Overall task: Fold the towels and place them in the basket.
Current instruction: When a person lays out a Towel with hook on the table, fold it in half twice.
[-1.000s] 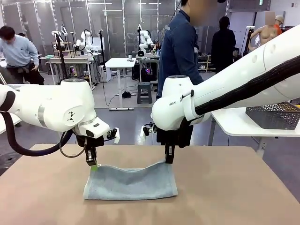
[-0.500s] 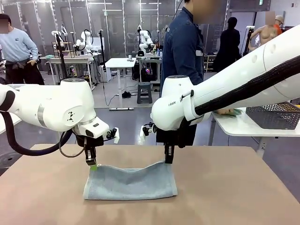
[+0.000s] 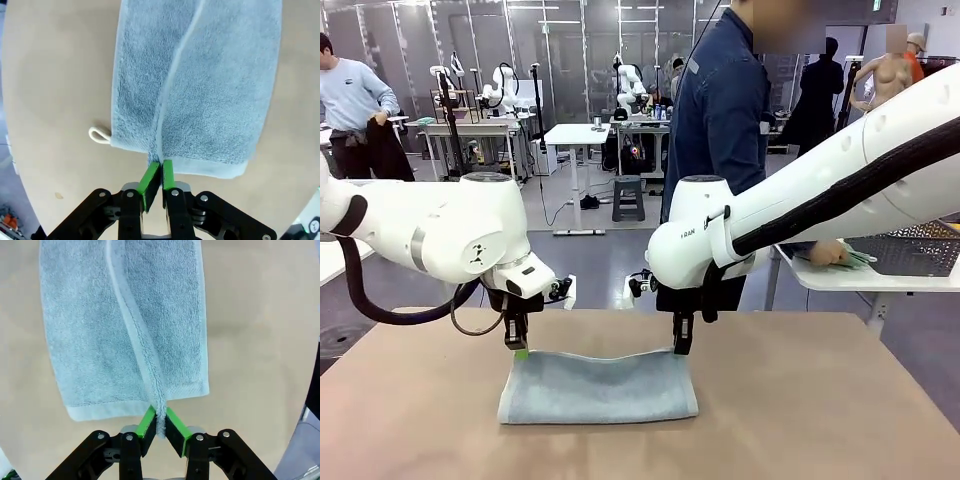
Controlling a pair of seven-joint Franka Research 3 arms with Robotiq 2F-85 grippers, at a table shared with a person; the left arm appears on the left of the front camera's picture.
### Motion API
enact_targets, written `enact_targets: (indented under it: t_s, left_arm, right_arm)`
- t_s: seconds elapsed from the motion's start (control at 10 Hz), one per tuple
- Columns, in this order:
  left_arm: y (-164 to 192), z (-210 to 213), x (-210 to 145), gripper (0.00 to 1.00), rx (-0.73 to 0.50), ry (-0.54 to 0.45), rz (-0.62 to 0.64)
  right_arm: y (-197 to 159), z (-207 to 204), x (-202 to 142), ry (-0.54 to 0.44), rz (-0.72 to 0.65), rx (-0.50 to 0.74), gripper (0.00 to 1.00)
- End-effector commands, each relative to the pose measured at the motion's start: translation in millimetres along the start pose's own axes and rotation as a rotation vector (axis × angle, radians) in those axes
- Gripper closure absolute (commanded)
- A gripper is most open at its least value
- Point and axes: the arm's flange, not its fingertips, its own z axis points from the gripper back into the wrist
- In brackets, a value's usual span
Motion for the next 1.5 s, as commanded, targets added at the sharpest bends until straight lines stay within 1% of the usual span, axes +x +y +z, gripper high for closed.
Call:
enact_targets:
  t_s: [0.0,0.1,0.3,0.4,0.5,0.6,0.9,1.0,1.2,1.3,1.4]
  left_arm:
    - [11.5,-11.4,7.6,0.93,0.013,0.021,-0.043]
    - [13.7,-16.4,8.2,0.93,0.013,0.038,-0.032]
    - [13.5,-19.2,6.4,0.93,0.029,0.037,-0.024]
    - [13.2,-19.8,5.6,0.9,0.038,0.045,-0.011]
    - [12.8,-20.1,6.2,0.74,0.045,0.044,-0.017]
    - [11.9,-20.2,7.0,0.54,0.057,0.027,-0.025]
    - [8.3,-15.1,3.6,0.01,0.067,-0.013,-0.071]
    - [6.1,-11.7,0.7,0.0,0.069,-0.018,-0.073]
    - [-1.0,-3.4,-3.1,0.0,0.079,-0.03,-0.068]
    - [-3.3,-1.4,-4.0,0.05,0.081,-0.032,-0.067]
    - [-5.9,0.5,-4.7,0.0,0.08,-0.045,-0.067]
  right_arm:
    - [-13.3,-6.3,-0.5,-0.002,0.077,-0.026,0.89]
    - [-18.5,-9.7,-3.6,-0.021,0.103,-0.033,0.89]
    - [-24.0,-16.0,-7.5,-0.023,0.102,-0.042,0.89]
    - [-26.0,-17.3,-8.0,-0.028,0.11,-0.041,0.89]
    - [-28.1,-19.8,-6.6,-0.026,0.115,-0.043,0.89]
    - [-28.4,-20.7,-5.1,-0.03,0.128,-0.057,0.73]
    - [-23.0,-16.1,-4.8,-0.021,0.143,-0.071,0.18]
    - [-19.2,-11.2,-5.1,-0.021,0.14,-0.076,0.0]
    - [-14.7,-5.6,-3.8,-0.019,0.135,-0.082,0.0]
    - [-14.0,-4.2,-3.1,-0.023,0.128,-0.083,0.08]
    - [-14.4,-3.7,-2.5,-0.026,0.125,-0.082,0.0]
